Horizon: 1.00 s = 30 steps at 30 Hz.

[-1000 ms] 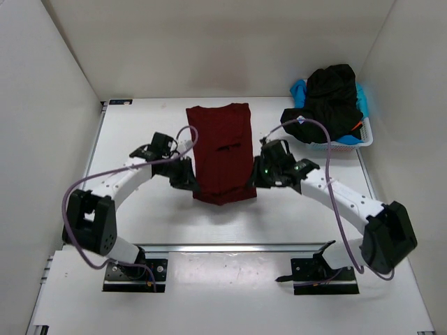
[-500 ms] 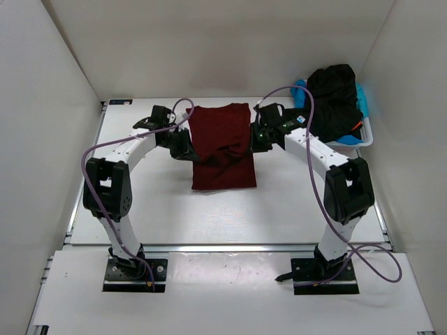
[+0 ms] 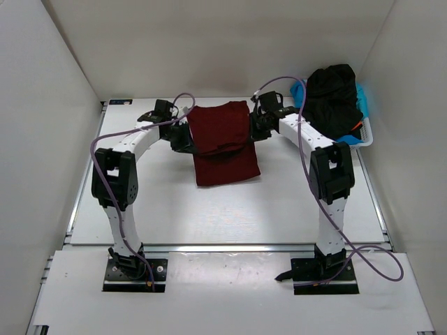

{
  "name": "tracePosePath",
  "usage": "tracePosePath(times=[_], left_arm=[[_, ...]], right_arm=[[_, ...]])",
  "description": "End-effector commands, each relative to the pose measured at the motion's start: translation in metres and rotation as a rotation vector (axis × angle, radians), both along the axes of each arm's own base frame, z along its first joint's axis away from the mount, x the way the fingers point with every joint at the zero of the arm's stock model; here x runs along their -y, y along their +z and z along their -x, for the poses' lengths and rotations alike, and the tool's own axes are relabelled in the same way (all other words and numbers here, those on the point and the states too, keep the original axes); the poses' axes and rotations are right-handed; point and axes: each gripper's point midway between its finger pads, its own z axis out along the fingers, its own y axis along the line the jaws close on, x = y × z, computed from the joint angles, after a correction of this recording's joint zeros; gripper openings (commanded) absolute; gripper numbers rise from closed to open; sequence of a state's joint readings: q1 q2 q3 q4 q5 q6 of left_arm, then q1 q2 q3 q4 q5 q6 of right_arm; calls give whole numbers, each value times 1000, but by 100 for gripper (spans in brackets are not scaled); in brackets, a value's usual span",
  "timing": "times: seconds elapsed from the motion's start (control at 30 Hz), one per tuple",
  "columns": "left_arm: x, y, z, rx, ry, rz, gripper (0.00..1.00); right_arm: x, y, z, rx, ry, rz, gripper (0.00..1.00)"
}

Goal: Fold and stack the t-shirts
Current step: Fold the folded rectangular tshirt in 1/3 of the way

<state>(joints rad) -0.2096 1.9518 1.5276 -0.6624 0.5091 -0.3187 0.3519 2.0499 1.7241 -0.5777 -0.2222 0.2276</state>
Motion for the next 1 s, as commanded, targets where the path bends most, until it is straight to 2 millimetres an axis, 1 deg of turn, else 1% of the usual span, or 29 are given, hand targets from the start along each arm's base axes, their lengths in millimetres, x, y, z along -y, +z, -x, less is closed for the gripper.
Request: tracePosePath(times=[0.0,0.03,0.07,0.1,0.13,0.17,0.2,0.23,0.27,0.3,0.33,0.37,0.43,0.47,0.53,0.57,0.6,0.63,0.67,0.7,0.73,0.77,0.8,0.87,0.9,0.93,0.97], left_arm=[[-10,23,-18,71,31,3,15],[-7,24,-19,67,22,18,15],[-8,23,-20,66,23,23,15],[-3,26,-24,83,11,28,15],[-1,26,-28,88,15,30,15],[2,26,-29,84,11,43,16],[2,26,-32,88,10,50,16],[2,24,-35,92,14,41,16],[4,18,-35,82,8,34,17],[5,15,-36,83,-2,34,16],[3,8,-36,67,6,26,17],[3,7,-40,71,8,33,18],[6,5,-41,69,-3,34,19],[7,3,-46,71,3,36,19],[6,-4,-46,56,2,31,19],[10,-1,-51,77,-11,33,20],[9,-2,-53,76,-5,32,20],[8,2,-56,91,-3,33,20],[11,1,-57,86,-4,36,19],[9,3,-62,101,-4,32,20],[10,4,-63,105,-5,31,20],[9,10,-69,126,0,35,20],[12,6,-70,121,-7,30,20],[16,7,-70,130,-19,29,21],[14,-1,-71,112,-12,24,21],[14,0,-72,113,-9,29,23],[14,-5,-71,99,-4,27,23]], right_arm=[[-10,14,-18,46,35,-7,0],[-11,19,-23,53,27,-13,0],[-12,18,-28,51,23,-9,0],[-8,21,-35,58,4,-8,0],[-9,17,-39,56,6,-3,0],[-9,25,-44,73,3,-9,0],[-11,25,-48,74,5,-12,0],[-12,21,-49,68,9,-6,0],[-12,24,-52,67,11,-9,0],[-10,23,-57,62,6,0,0],[-8,8,-55,25,10,21,0],[-7,13,-59,36,-2,23,0],[-3,0,-60,2,-7,23,0],[-5,-5,-59,-13,-5,15,0],[1,-6,-61,-12,-21,16,0],[2,-4,-63,-7,-28,15,0],[2,-4,-64,-5,-30,14,0],[4,-6,-67,-2,-33,15,1],[2,-7,-67,-3,-27,8,0],[7,-7,-69,0,-36,14,0],[5,-10,-70,-6,-29,11,0],[5,-17,-68,-25,-31,10,0],[6,-14,-71,-16,-34,7,0],[5,-21,-70,-35,-32,0,0],[7,-22,-71,-35,-30,1,0],[6,-23,-72,-36,-32,-6,0],[7,-23,-73,-35,-31,-5,0]])
